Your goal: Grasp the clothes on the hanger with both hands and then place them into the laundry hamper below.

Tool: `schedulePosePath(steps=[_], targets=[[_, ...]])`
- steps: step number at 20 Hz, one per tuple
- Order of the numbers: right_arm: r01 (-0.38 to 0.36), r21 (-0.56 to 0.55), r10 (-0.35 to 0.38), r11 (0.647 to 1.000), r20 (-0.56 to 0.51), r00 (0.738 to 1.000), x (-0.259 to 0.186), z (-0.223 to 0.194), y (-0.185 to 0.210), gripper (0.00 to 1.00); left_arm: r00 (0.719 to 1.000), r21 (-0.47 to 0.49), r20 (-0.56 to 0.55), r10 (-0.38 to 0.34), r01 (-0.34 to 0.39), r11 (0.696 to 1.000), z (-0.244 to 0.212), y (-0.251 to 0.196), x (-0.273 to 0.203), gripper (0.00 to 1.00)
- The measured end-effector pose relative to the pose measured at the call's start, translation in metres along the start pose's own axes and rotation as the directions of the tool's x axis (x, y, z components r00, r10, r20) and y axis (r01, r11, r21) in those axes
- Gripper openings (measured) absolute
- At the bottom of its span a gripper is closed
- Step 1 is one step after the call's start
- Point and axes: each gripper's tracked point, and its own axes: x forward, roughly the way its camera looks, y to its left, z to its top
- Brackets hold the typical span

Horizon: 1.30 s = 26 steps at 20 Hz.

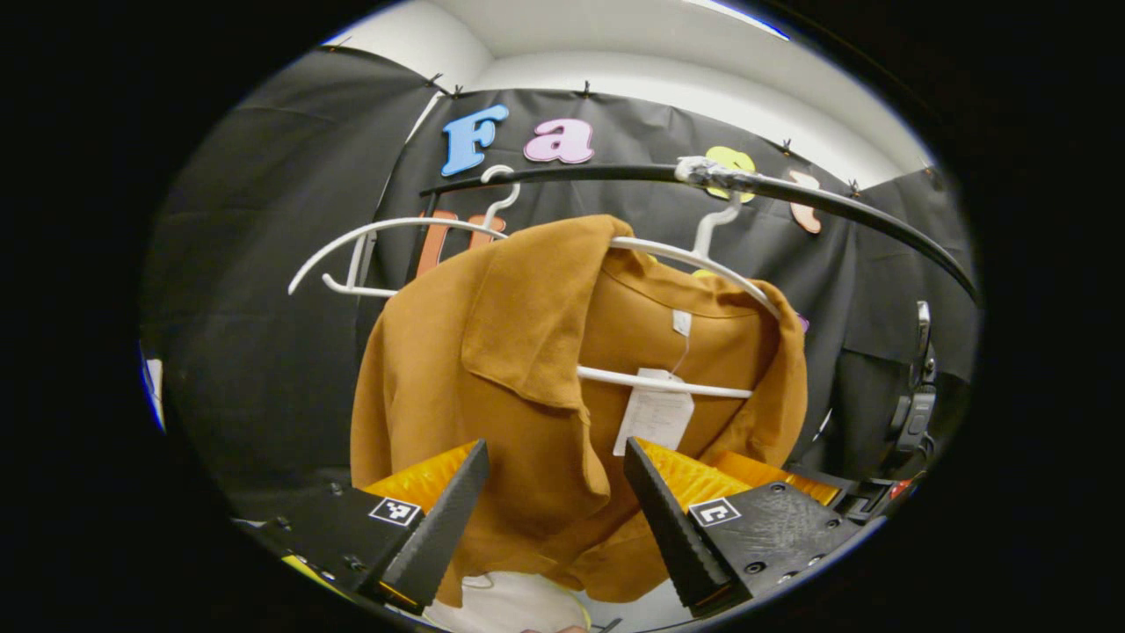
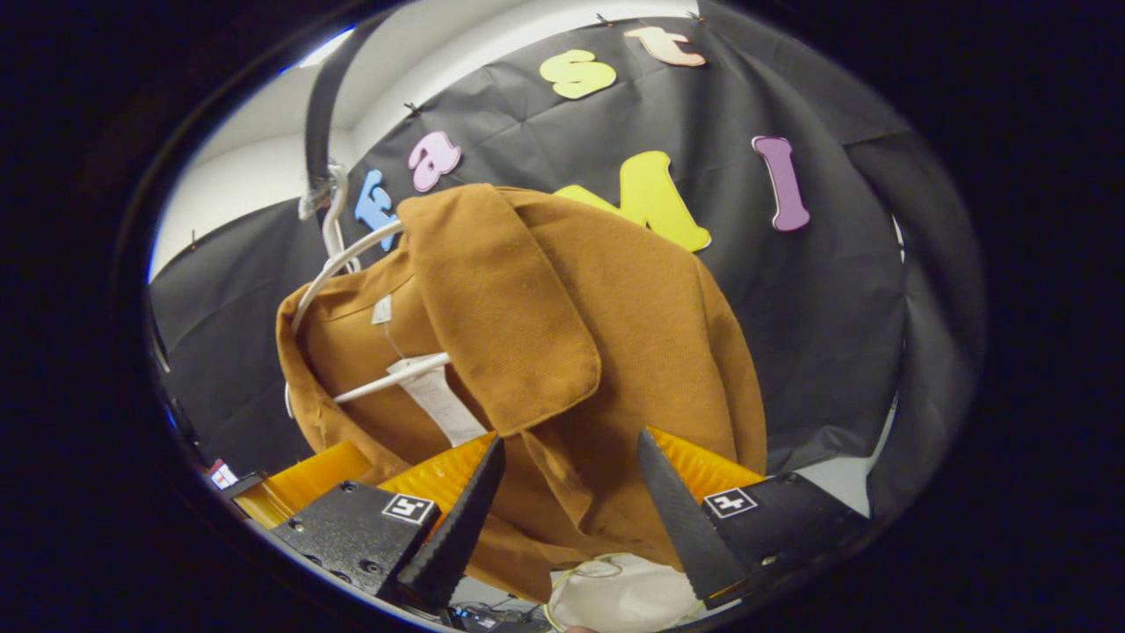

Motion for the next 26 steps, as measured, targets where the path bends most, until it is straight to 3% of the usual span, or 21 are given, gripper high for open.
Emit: schedulePosePath(steps=[8,9,10,11,14,15,16,17,20,21,22,24,26], targets=[[-0.012,0.133,0.006,0.991,0.045,0.999,0.031,0.016,-0.001,0.95,0.999,-0.073,0.001,0.04,-0.04,0.997,0.011,0.022,0.045,0.95],[-0.006,0.145,-0.002,0.989,0.051,0.999,0.033,0.019,-0.004,0.88,0.999,-0.074,0.008,0.042,-0.042,0.996,0.012,0.021,0.048,0.95],[-0.004,0.156,-0.005,0.988,0.056,0.998,0.035,0.022,-0.007,0.92,0.999,-0.075,0.012,0.049,-0.048,0.996,0.011,0.022,0.051,1.0],[-0.003,0.165,-0.007,0.986,0.06,0.998,0.037,0.024,-0.009,0.88,0.999,-0.079,0.014,0.051,-0.05,0.996,0.011,0.023,0.053,1.0],[-0.011,0.184,-0.004,0.983,0.077,0.997,0.04,0.029,-0.016,0.77,0.997,-0.099,0.031,0.07,-0.067,0.993,0.011,0.028,0.059,0.81],[-0.014,0.192,-0.002,0.981,0.086,0.996,0.039,0.03,-0.018,0.71,0.997,-0.103,0.034,0.072,-0.068,0.992,0.012,0.029,0.058,0.53],[0.0,0.197,-0.019,0.98,0.092,0.996,0.037,0.031,-0.024,0.68,0.997,-0.099,0.028,0.074,-0.071,0.993,0.012,0.031,0.062,0.46],[0.024,0.204,-0.045,0.979,0.103,0.994,0.036,0.035,-0.033,0.51,0.997,-0.082,0.0,0.083,-0.083,0.993,0.009,0.034,0.062,0.39],[0.031,0.163,-0.05,0.986,0.116,0.992,0.024,0.033,-0.035,0.19,0.997,-0.057,-0.055,0.061,-0.064,0.996,0.005,0.038,0.059,0.19],[0.036,0.142,-0.054,0.989,0.126,0.991,0.021,0.035,-0.037,0.17,0.997,-0.059,-0.055,0.058,-0.061,0.996,0.006,0.04,0.058,0.12],[0.036,0.129,-0.054,0.991,0.136,0.989,0.018,0.038,-0.039,0.2,0.997,-0.064,-0.064,0.04,-0.044,0.997,0.006,0.039,0.055,0.14],[0.035,0.13,-0.056,0.991,0.161,0.985,0.011,0.041,-0.042,0.15,0.998,-0.068,-0.053,0.022,-0.025,0.997,0.006,0.041,0.048,0.14],[0.021,0.15,-0.048,0.989,0.179,0.983,0.003,0.042,-0.044,0.11,0.999,-0.057,-0.034,0.011,-0.013,0.998,0.007,0.042,0.036,0.07]])
